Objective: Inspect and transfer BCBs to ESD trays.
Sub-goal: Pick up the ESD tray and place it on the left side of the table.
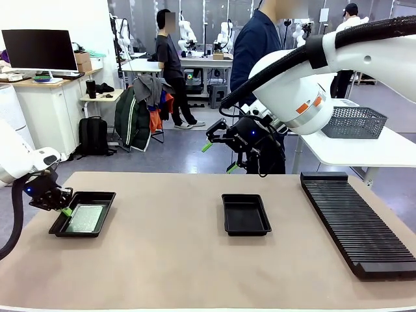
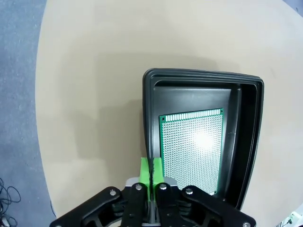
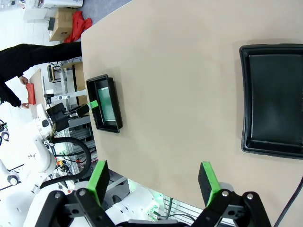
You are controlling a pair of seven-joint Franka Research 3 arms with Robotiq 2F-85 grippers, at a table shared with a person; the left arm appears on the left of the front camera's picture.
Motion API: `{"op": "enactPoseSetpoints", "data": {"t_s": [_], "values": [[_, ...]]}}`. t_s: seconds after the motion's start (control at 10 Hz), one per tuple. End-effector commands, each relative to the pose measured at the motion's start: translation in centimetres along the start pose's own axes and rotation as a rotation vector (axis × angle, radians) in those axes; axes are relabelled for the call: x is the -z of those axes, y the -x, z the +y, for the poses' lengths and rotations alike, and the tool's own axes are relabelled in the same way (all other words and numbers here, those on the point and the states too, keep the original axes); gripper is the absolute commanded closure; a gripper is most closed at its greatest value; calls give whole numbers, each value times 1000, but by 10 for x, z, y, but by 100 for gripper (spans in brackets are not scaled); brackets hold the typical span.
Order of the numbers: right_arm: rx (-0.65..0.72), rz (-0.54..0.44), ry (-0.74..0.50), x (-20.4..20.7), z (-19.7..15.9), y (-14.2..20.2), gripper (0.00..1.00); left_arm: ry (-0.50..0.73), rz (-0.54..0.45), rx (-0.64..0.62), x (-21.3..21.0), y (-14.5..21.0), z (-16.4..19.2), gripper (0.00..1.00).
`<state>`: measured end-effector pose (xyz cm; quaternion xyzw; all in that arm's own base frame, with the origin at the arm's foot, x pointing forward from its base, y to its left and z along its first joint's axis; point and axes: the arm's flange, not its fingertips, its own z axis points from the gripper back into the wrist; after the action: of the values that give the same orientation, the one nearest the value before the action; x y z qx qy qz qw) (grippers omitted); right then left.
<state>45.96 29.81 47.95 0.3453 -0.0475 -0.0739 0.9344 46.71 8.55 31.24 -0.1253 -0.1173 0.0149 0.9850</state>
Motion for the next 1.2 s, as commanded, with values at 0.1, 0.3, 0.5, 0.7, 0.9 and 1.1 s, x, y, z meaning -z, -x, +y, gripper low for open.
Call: {"op": "enactPoseSetpoints", "data": {"t_s": [0.1, 0.3, 0.5, 0.7, 0.9, 1.1], "values": [[16, -4, 19, 1, 3, -2, 0, -19, -8, -1, 6, 7, -4, 100], [16, -4, 19, 1, 3, -2, 0, -3, 4, -1, 3, 2, 0, 100], [16, -4, 19, 1, 3, -2, 0, -3, 4, -1, 3, 2, 0, 100], [16, -4, 19, 1, 3, -2, 0, -3, 4, -1, 3, 2, 0, 100], [16, -4, 19, 1, 3, -2, 0, -3, 4, -1, 3, 2, 0, 100], [16, -4, 19, 1, 3, -2, 0, -3, 4, -1, 3, 2, 0, 100]]}}
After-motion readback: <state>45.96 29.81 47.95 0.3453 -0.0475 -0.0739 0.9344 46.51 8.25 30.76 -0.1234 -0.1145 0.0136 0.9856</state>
